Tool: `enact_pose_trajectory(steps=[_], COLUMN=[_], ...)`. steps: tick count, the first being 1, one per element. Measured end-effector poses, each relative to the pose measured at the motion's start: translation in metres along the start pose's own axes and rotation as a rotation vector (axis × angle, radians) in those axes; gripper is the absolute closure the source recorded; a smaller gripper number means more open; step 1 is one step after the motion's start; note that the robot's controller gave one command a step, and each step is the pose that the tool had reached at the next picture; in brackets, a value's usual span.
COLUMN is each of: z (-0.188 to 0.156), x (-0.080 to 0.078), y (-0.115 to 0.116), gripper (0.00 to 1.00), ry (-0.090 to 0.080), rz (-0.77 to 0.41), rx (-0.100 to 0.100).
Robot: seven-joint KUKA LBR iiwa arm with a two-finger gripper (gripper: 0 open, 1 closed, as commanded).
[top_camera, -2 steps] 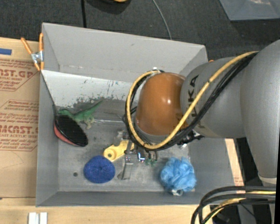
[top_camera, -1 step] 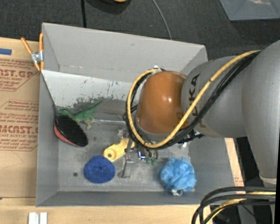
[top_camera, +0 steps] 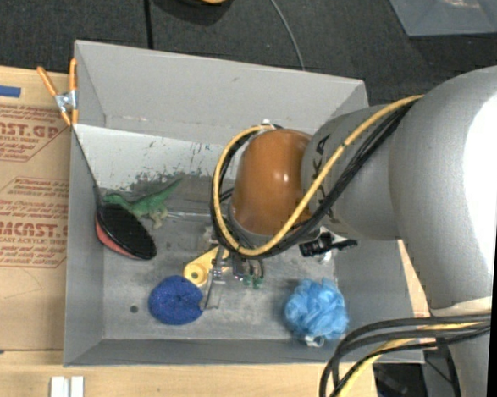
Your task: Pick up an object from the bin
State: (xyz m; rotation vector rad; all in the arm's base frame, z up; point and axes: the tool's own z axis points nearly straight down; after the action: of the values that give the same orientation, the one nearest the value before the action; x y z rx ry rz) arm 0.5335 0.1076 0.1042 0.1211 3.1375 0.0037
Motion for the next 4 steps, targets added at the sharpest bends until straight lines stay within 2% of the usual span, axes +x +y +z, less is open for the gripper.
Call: enact_pose_trajectory(steps=[1, 2, 3, 4], z=[0.033, 0.033, -0.122, -0.12], x=[-0.022, -0.022, -0.055, -0.054], y=[-0.012, -0.012, 0.017, 0.016], gripper=[1.0, 1.0, 1.0, 0.0], ry=[-0.001, -0.001, -0.01, -0.004], rz=[-0.025, -0.025, -0.037, -0.037], rx=[0.0, 0.0, -0.003, -0.001])
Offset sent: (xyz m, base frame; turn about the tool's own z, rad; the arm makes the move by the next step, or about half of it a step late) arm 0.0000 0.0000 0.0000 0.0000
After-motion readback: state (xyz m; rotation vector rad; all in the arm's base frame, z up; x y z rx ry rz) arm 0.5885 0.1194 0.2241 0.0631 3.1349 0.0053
